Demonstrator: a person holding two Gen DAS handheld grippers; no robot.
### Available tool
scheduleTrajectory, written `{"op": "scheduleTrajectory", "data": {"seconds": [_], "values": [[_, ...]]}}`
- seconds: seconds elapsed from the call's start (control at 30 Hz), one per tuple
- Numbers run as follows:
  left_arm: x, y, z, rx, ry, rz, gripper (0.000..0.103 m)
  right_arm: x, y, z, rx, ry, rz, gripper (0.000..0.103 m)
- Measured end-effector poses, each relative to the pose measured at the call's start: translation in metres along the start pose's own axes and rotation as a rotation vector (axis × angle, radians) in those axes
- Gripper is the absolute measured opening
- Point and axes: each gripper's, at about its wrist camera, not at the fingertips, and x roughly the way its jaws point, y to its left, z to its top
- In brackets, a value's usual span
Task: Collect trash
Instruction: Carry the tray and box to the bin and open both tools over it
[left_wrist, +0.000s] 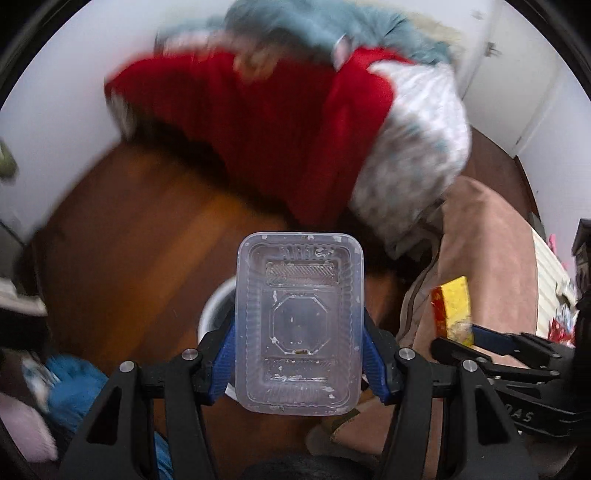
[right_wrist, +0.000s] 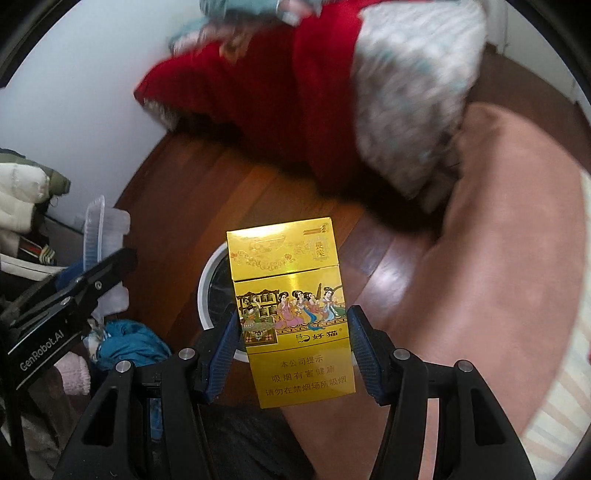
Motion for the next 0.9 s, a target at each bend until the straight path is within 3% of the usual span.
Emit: {"op": "scheduleTrajectory", "data": {"seconds": [0.17,0.27,0.3,0.33,0.37,0.4,0.43,0.47,0.57,0.67,0.9], "values": [[0.071,0.038,0.003,-0.101,0.157,-0.083,0.057,0.077,0.012,0.014,0.002,0.126,0.006,0.060],[0.101,0.057,0.001,-0.176,0.221,-0.081,0.057,0.116,0.013,0.020,0.019,0.193,0.017,0.060],[0.104,0.061,0.000,-0.194,0.226,-0.077,0.061,0.128,0.014,0.021,0.027,0.213,0.026,0.060],[0.107,0.065,-0.001,-0.214,0.227,-0.070,0.073,0.139,0.015,0.023,0.030,0.230,0.027,0.060],[0.108,0.069,-0.002,-0.225,0.226,-0.063,0.078,0.144,0.015,0.024,0.030,0.241,0.034,0.060],[0.108,0.073,-0.003,-0.238,0.224,-0.053,0.092,0.153,0.017,0.026,0.034,0.259,0.051,0.061],[0.106,0.077,-0.005,-0.246,0.219,-0.042,0.097,0.158,0.017,0.026,0.040,0.267,0.058,0.061],[0.107,0.080,-0.005,-0.249,0.214,-0.028,0.097,0.164,0.016,0.027,0.048,0.273,0.071,0.063],[0.099,0.088,-0.011,-0.255,0.190,0.020,0.097,0.175,0.019,0.030,0.047,0.279,0.096,0.099],[0.089,0.092,-0.020,-0.239,0.160,0.093,0.098,0.176,0.024,0.028,0.008,0.272,0.095,0.103],[0.067,0.091,-0.045,-0.197,0.149,0.199,0.098,0.151,0.035,0.003,-0.116,0.250,-0.055,0.103]]}}
